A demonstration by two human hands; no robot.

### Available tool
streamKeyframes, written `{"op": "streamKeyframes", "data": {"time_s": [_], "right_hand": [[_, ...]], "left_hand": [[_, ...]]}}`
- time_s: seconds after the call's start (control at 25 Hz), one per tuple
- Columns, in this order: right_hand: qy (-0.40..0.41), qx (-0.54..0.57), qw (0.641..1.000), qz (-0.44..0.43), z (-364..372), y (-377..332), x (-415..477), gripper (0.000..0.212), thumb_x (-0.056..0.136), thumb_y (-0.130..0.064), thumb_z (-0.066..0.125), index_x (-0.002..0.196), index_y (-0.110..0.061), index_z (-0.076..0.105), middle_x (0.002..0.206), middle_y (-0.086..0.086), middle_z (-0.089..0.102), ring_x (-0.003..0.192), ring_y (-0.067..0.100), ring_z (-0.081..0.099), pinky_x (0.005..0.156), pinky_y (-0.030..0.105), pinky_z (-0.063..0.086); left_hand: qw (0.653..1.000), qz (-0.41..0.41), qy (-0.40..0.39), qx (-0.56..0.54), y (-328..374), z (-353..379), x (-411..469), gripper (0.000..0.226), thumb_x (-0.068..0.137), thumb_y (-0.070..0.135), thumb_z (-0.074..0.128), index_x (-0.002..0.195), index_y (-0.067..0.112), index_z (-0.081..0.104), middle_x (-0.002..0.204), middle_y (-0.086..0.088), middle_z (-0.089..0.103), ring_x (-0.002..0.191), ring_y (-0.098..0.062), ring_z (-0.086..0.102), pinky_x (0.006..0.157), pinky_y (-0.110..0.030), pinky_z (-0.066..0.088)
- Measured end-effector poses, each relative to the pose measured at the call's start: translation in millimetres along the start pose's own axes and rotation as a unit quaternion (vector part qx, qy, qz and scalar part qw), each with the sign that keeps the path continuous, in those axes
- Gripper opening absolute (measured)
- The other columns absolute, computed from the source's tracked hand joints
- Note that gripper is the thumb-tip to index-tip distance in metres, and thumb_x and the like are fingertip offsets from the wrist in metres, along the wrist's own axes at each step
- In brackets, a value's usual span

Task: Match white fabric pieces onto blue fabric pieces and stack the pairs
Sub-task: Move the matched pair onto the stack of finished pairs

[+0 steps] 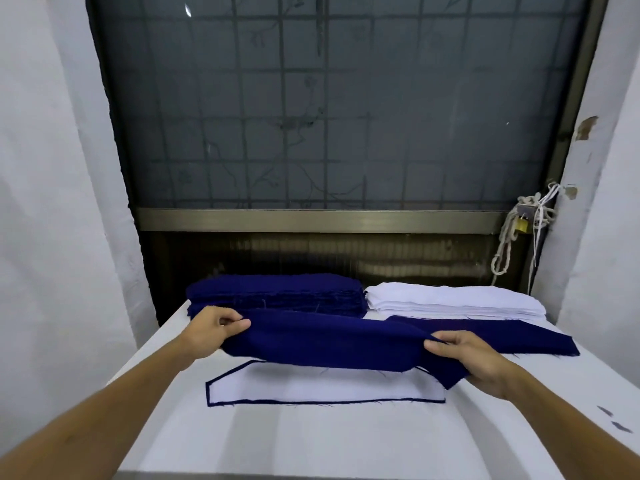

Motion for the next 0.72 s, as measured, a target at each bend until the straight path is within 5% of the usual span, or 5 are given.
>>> {"op": "streamKeyframes", "data": {"time_s": [0.16, 0.28, 0.56, 0.72], "right_hand": [[0.001, 0.081, 0.997, -0.001, 10.8, 5.8, 4.4, 0.030, 0.094, -0.027, 0.068, 0.114, -0.006, 0.074, 0.121, 0.014, 0.071, 0.115, 0.030, 0.068, 0.089, 0.034, 0.058], [0.048, 0.054, 0.997, -0.003, 5.5, 9.9, 10.0, 0.026, 0.091, -0.027, 0.070, 0.105, -0.008, 0.077, 0.115, 0.010, 0.074, 0.109, 0.025, 0.070, 0.088, 0.033, 0.057], [0.209, -0.225, 0.952, 0.011, -6.7, 25.2, 29.2, 0.030, 0.094, -0.036, 0.068, 0.080, -0.010, 0.074, 0.084, 0.002, 0.074, 0.090, 0.020, 0.068, 0.082, 0.039, 0.057], [0.259, -0.344, 0.902, 0.023, -6.9, 32.4, 29.2, 0.026, 0.093, -0.048, 0.065, 0.080, -0.026, 0.068, 0.075, -0.006, 0.071, 0.075, 0.012, 0.066, 0.071, 0.035, 0.057]], "left_hand": [[0.996, -0.039, 0.068, -0.031, -22.3, 2.2, -3.7, 0.022, 0.097, 0.025, 0.067, 0.081, 0.011, 0.072, 0.066, 0.004, 0.069, 0.059, -0.019, 0.058, 0.042, -0.019, 0.040], [0.994, -0.060, 0.083, 0.029, -36.1, 3.1, -4.4, 0.026, 0.094, 0.033, 0.071, 0.076, 0.014, 0.073, 0.073, 0.004, 0.071, 0.069, -0.013, 0.064, 0.051, -0.015, 0.041], [0.981, -0.105, 0.074, 0.148, -66.7, 10.4, -4.4, 0.030, 0.092, 0.044, 0.069, 0.079, 0.017, 0.073, 0.090, 0.000, 0.071, 0.091, -0.017, 0.065, 0.085, -0.036, 0.054], [0.965, -0.133, 0.067, 0.216, -81.6, 18.1, -12.3, 0.033, 0.093, 0.053, 0.064, 0.082, 0.022, 0.065, 0.088, 0.005, 0.067, 0.082, -0.013, 0.063, 0.069, -0.029, 0.050]]}}
Point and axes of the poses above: each hand's wrist, its own x-axis towards the middle knuckle, its own z-axis out of the palm, y = z × x, the point moved 9 cm from there along x, towards the middle knuckle
